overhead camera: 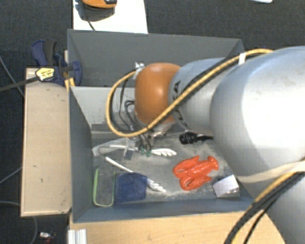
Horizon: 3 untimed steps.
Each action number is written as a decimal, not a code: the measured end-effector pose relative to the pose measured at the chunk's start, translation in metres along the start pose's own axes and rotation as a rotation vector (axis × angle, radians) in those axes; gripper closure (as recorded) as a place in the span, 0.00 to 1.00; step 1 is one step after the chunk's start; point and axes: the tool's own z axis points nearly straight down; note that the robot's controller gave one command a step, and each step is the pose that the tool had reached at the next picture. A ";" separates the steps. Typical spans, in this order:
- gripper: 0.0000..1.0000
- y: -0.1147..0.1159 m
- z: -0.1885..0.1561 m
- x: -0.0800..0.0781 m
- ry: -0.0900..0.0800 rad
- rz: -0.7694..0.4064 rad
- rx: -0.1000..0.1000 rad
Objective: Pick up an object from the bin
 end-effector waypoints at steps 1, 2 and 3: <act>1.00 0.000 0.000 0.000 0.000 0.001 0.000; 1.00 0.000 0.000 0.000 0.000 0.001 0.000; 1.00 0.000 0.000 0.000 0.000 0.002 0.000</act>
Offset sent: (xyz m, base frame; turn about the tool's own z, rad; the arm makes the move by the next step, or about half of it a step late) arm 0.0000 0.0000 0.0000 0.0000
